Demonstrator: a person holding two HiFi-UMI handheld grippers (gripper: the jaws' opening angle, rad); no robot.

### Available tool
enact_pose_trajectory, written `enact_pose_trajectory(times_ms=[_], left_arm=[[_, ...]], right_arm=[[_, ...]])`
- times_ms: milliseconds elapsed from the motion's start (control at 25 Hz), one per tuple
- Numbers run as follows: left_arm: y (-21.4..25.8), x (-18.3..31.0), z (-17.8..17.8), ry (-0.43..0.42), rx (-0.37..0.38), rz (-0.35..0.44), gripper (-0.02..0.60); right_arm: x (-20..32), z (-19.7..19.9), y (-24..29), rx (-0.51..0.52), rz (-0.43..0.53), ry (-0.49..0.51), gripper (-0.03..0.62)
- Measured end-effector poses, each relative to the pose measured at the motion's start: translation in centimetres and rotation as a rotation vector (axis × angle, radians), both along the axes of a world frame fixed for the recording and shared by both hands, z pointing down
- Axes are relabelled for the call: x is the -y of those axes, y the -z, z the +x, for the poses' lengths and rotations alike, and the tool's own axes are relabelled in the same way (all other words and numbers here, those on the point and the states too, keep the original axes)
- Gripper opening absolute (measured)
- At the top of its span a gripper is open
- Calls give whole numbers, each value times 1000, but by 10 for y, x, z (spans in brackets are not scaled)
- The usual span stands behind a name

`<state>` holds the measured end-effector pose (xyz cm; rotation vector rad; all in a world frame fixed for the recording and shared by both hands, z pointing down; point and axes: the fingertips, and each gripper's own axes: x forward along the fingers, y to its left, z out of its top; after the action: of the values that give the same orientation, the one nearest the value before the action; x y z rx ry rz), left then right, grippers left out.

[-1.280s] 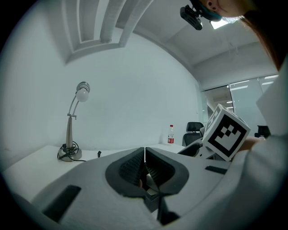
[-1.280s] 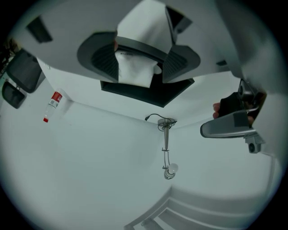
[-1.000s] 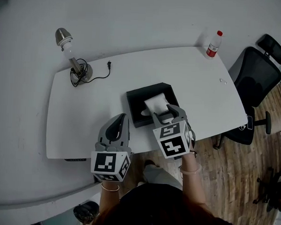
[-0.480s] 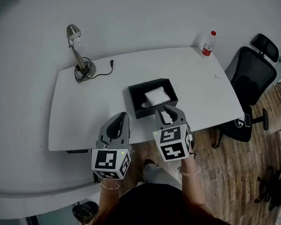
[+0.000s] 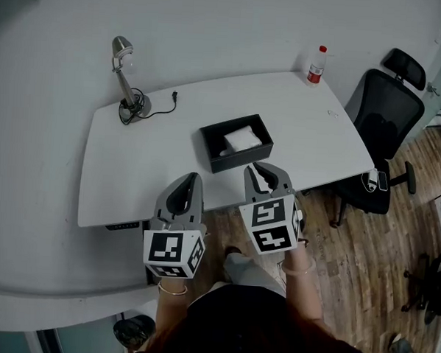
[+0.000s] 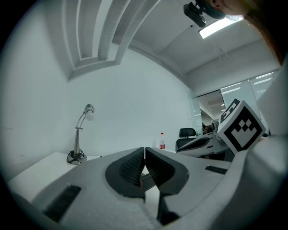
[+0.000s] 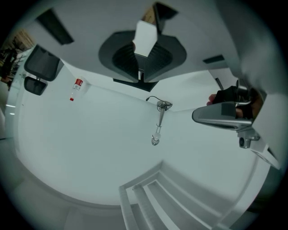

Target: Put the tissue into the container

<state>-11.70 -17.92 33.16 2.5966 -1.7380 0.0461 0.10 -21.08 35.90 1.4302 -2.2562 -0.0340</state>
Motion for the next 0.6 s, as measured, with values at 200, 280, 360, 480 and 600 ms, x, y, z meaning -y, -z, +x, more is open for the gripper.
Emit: enact_pose_trajectory(times_ms=[200, 280, 360, 480, 600], left_arm=[[6, -23, 3, -7, -1, 20, 29], [9, -32, 4, -7, 0, 27, 29], [11, -41, 3, -6, 1, 33, 28], [12, -54, 3, -6, 3, 37, 29], [14, -69, 4, -9, 5, 45, 29]], right_arm=[[-25, 1, 10, 5, 37, -5, 32], [-35, 1, 14, 9, 55, -5, 26], [-45, -2, 18, 32, 71, -3, 21], [-61, -4, 22, 86, 84, -3, 20], [-77, -2, 27, 117, 107, -10, 20]])
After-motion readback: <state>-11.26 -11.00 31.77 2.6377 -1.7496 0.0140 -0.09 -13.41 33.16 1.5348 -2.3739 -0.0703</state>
